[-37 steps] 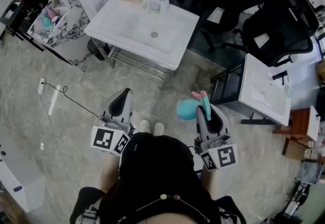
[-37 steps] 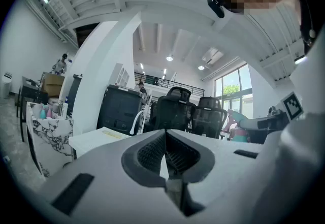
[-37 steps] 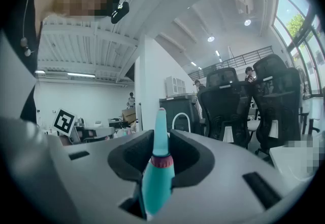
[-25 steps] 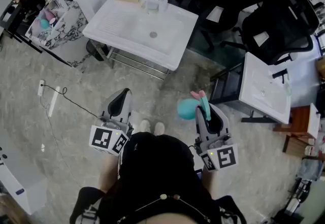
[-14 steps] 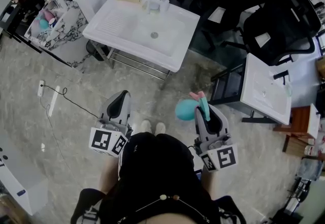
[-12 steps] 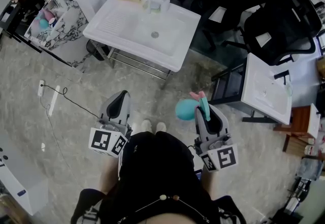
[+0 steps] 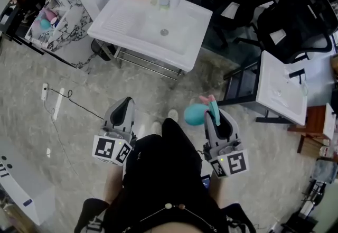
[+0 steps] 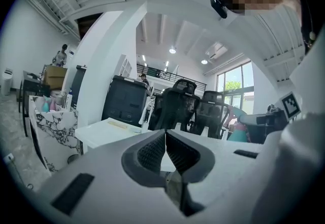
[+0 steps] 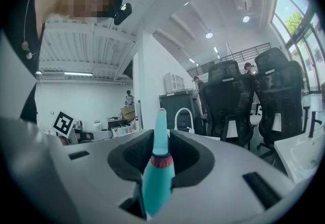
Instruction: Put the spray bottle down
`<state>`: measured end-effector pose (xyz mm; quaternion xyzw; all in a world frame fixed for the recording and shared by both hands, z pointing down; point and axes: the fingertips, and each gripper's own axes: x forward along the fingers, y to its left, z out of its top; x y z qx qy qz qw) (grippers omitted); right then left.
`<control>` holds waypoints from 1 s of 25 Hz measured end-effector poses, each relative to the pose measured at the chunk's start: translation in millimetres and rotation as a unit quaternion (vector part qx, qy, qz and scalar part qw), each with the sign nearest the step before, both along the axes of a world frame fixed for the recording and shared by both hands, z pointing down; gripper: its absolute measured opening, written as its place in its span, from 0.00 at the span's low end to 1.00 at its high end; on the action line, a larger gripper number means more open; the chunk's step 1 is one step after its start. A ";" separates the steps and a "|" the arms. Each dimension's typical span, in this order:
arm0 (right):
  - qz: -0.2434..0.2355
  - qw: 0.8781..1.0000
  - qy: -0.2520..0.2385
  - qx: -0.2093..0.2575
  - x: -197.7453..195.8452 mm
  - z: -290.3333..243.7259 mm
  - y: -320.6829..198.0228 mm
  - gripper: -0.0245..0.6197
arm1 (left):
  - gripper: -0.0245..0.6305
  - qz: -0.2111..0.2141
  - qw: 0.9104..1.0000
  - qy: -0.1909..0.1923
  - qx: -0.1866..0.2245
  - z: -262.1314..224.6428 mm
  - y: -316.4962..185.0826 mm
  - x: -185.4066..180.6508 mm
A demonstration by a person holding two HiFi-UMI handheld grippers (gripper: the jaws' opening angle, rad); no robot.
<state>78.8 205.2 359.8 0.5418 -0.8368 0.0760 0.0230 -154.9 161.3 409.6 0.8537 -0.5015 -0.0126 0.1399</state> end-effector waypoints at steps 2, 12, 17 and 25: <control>0.000 1.000 0.001 0.001 -1.7 0.7 -4.7 0.20 | 0.05 0.000 1.000 -0.003 0.002 0.1 -3.8 -3.8; -0.001 1.000 0.013 0.001 5.5 6.0 -50.7 0.20 | 0.05 -0.014 1.000 -0.006 -0.008 5.0 -34.0 -9.5; -0.011 1.000 0.020 0.004 14.4 8.4 -95.9 0.20 | 0.05 -0.018 1.000 -0.016 -0.010 6.9 -60.8 -2.5; -0.014 0.999 0.035 0.020 40.9 3.3 -187.2 0.20 | 0.05 -0.035 0.999 -0.023 -0.020 10.2 -131.0 8.1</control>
